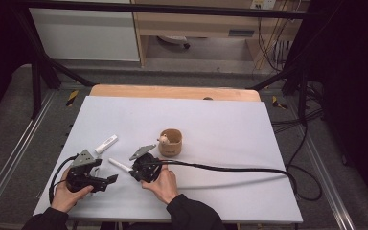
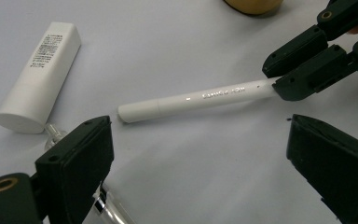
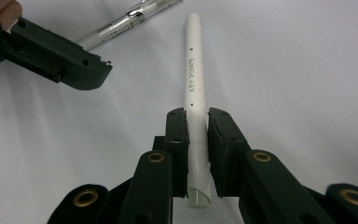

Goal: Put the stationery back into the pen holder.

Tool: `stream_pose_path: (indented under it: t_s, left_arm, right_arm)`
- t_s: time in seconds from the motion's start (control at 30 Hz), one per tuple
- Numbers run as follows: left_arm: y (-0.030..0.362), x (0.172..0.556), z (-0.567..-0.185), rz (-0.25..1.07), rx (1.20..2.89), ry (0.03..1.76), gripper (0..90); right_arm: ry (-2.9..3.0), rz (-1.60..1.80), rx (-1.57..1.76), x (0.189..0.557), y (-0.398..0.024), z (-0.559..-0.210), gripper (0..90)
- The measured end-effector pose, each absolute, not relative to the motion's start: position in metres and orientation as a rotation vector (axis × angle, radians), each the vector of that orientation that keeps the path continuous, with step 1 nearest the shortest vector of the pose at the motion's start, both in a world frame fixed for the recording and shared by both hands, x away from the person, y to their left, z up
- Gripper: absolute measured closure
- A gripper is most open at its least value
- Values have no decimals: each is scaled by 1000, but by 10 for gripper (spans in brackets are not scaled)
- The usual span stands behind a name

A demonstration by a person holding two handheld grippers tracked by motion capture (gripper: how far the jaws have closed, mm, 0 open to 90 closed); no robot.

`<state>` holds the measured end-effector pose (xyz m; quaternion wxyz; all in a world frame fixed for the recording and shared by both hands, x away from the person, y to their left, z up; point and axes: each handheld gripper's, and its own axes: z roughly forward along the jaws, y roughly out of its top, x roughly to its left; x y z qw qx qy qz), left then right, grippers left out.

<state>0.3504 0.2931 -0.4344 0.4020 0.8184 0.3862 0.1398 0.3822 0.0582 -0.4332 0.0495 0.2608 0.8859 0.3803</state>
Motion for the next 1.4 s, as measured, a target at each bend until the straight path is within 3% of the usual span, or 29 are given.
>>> stream_pose_path:
  t_s: [0.47, 0.57, 0.8, 1.07, 1.4]
  left_arm:
    - [292, 350, -435, 352, 2070, 977, 75]
    - [292, 351, -435, 351, 2071, 978, 75]
    - [292, 351, -435, 350, 2071, 977, 76]
    - [292, 350, -435, 349, 2073, 973, 75]
    - [284, 347, -431, 368, 2095, 934, 76]
  right_arm:
    - [2708, 1177, 749, 380, 40, -452, 777]
    - [2695, 1191, 745, 381, 40, -452, 709]
    - [2673, 1209, 759, 384, 45, -455, 776]
    - [2682, 1210, 776, 384, 44, -452, 787]
    - [2732, 1191, 739, 388, 31, -421, 787]
